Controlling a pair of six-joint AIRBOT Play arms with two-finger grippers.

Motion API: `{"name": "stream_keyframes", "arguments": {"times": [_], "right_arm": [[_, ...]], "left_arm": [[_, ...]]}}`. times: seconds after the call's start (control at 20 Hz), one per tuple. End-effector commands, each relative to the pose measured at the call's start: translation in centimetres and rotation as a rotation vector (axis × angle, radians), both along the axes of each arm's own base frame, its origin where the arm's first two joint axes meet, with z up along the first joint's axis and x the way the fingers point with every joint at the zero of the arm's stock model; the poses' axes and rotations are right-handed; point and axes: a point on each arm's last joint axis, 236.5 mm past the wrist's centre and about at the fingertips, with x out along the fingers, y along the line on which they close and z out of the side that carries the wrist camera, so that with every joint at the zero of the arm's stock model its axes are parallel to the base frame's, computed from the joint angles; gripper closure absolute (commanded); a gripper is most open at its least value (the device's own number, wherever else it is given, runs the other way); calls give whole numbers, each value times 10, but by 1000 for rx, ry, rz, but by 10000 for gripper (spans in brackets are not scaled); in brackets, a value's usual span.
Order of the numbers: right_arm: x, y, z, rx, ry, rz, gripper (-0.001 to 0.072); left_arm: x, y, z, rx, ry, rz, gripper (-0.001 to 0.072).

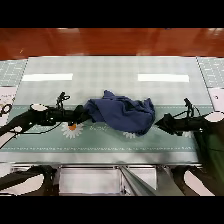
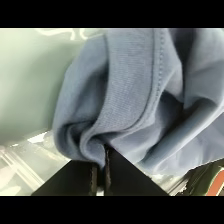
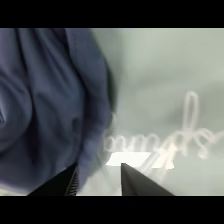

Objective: Fold the shirts.

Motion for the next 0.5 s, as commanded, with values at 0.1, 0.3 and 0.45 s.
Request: {"name": "stream_keyframes", "arguments": {"times": [0.1,0.3,0.45], "right_arm": [[1,33,-12,124,35,33,391],[2,76,-26,98,50,164,390],[37,92,-6,99,-39,199,678]], "left_arm": [[1,-1,1,-1,-3,0,688],[1,-1,1,-1,-2,-1,687],[7,4,2,4,-14,16,687]]}}
